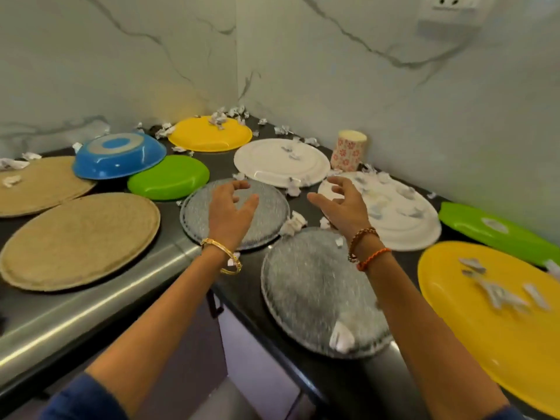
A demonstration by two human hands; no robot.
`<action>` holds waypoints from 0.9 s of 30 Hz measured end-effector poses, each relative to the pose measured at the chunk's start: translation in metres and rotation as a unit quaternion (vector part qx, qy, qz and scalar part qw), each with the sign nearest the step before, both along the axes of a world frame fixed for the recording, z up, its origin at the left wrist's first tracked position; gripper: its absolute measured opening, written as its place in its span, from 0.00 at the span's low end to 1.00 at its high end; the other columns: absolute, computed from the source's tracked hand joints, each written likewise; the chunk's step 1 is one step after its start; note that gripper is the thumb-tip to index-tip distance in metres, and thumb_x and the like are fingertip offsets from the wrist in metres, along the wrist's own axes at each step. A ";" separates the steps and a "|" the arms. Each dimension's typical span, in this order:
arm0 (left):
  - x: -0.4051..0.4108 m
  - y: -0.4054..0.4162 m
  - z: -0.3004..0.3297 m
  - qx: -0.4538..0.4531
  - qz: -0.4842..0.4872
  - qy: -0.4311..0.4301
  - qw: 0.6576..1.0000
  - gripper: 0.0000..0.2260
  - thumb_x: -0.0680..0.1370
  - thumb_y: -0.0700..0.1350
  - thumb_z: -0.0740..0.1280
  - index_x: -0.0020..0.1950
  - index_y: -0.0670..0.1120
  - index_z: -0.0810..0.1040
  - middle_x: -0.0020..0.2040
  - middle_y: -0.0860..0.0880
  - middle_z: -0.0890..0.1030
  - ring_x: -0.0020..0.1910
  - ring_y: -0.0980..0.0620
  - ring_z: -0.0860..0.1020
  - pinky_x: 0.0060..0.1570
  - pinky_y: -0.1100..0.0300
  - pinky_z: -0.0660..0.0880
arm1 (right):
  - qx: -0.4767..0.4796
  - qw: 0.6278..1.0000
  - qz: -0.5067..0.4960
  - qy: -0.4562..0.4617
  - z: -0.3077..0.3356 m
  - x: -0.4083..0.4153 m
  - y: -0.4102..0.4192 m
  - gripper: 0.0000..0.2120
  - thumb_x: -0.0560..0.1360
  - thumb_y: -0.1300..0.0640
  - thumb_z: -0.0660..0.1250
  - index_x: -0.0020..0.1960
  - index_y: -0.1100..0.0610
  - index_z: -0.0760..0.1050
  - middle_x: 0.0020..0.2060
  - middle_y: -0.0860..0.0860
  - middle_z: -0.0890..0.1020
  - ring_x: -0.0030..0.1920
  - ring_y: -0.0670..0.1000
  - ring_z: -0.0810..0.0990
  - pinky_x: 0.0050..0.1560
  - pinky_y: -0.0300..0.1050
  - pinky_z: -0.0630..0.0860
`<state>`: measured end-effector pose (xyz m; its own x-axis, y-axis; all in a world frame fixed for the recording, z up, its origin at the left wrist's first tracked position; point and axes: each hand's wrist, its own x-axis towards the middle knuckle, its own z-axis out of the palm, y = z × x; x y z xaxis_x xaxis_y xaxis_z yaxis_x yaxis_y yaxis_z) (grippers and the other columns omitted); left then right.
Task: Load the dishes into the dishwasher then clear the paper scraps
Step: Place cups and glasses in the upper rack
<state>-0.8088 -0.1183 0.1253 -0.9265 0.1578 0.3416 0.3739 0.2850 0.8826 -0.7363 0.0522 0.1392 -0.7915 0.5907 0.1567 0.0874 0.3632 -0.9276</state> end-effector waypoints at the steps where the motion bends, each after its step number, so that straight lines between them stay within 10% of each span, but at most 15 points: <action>1: -0.015 0.011 0.005 -0.015 -0.004 -0.007 1.000 0.11 0.75 0.42 0.67 0.56 0.41 0.75 0.57 0.45 0.75 0.54 0.48 0.74 0.49 0.62 0.68 | 0.004 1.000 -0.012 -0.004 0.001 -0.022 0.016 0.26 0.69 0.51 0.73 0.63 0.55 0.69 0.62 0.55 0.71 0.61 0.54 0.72 0.57 0.46 0.71; 10: -0.107 0.083 -0.012 -0.126 -0.069 0.003 0.990 0.03 0.75 0.41 0.68 0.46 0.42 0.79 0.40 0.53 0.76 0.42 0.54 0.74 0.40 0.70 0.66 | 0.094 0.967 -0.225 -0.080 -0.018 -0.169 0.152 0.44 0.61 0.48 0.78 0.68 0.61 0.61 0.64 0.60 0.68 0.65 0.61 0.67 0.64 0.54 0.66; 20: -0.173 0.097 -0.019 -0.138 -0.083 0.012 0.987 0.03 0.75 0.43 0.68 0.41 0.49 0.78 0.34 0.60 0.76 0.34 0.63 0.74 0.34 0.75 0.69 | -0.009 0.948 -0.319 -0.007 -0.033 -0.232 0.199 0.43 0.58 0.46 0.79 0.66 0.57 0.65 0.62 0.54 0.74 0.61 0.56 0.74 0.57 0.48 0.72; 27: -0.197 0.053 -0.003 -0.134 -0.097 0.016 0.986 0.02 0.75 0.42 0.68 0.46 0.47 0.78 0.38 0.54 0.78 0.36 0.58 0.77 0.37 0.72 0.72 | 0.027 0.963 -0.201 0.178 -0.010 -0.198 0.119 0.48 0.50 0.37 0.71 0.63 0.61 0.68 0.55 0.48 0.75 0.53 0.47 0.74 0.52 0.36 0.73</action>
